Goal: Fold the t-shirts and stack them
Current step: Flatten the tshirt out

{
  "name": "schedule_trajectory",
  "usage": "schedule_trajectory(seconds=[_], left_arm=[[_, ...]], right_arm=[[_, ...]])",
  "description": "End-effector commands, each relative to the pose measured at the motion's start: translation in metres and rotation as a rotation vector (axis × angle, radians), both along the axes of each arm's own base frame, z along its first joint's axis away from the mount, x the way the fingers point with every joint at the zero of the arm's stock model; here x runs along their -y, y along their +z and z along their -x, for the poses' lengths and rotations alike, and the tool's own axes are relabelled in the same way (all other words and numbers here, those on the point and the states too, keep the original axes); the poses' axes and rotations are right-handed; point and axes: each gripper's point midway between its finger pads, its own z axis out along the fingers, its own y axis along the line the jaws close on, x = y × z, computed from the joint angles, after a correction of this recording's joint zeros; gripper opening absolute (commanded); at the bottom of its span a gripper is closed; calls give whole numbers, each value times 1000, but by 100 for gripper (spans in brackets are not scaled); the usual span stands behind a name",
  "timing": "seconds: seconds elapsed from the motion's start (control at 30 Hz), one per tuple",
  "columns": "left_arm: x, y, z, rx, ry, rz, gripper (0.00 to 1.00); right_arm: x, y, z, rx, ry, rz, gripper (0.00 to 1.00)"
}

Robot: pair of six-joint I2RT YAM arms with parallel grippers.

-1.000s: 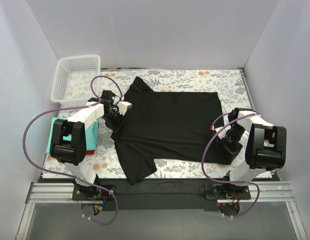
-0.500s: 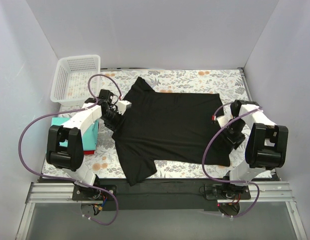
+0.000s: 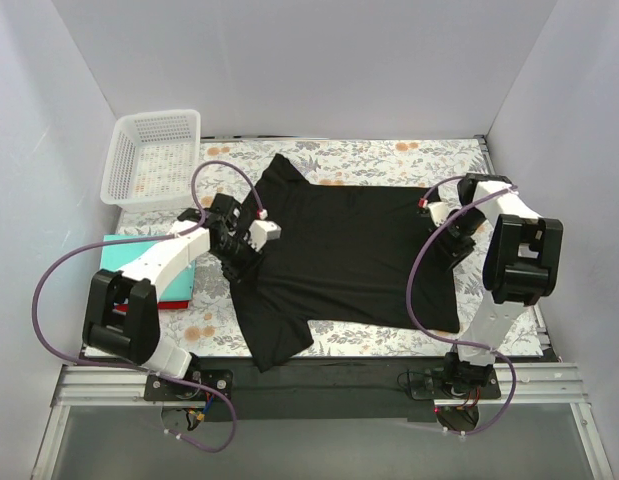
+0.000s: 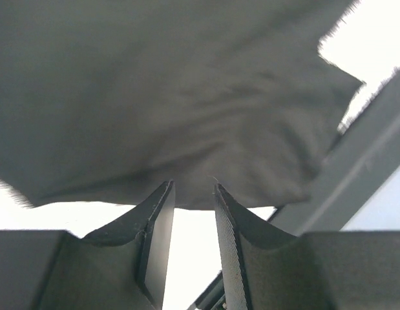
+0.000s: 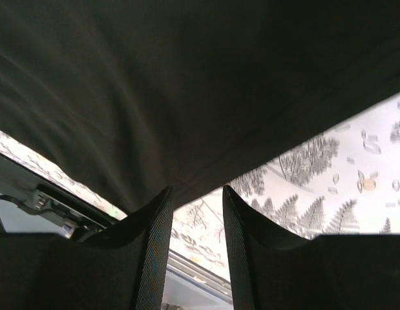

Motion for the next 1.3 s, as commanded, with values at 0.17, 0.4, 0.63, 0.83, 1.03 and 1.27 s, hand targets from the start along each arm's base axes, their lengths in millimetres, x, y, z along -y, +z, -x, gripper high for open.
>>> schedule_trajectory(seconds=[0.17,0.4,0.63,0.83,1.03,1.27], left_arm=[[22,-32,49,58,-207,-79,27],[8,-67,70,23,-297,-214,20],[-23,-70,109,-29,-469,-309,10],[-36,-66,123,-44,-560,-327,9],[1,-38,107,4,-532,-196,21],[60,19,21,141,-249,29,27]], right_arm=[[-39,10,-56,77,-14,-89,41],[-36,-24,-59,22,-19,-52,40],[-20,-50,-40,-32,-13,34,39],[-18,-54,-36,-38,-6,42,39],[-33,-39,-44,4,15,-34,45],[-62,11,-83,152,63,-136,52]])
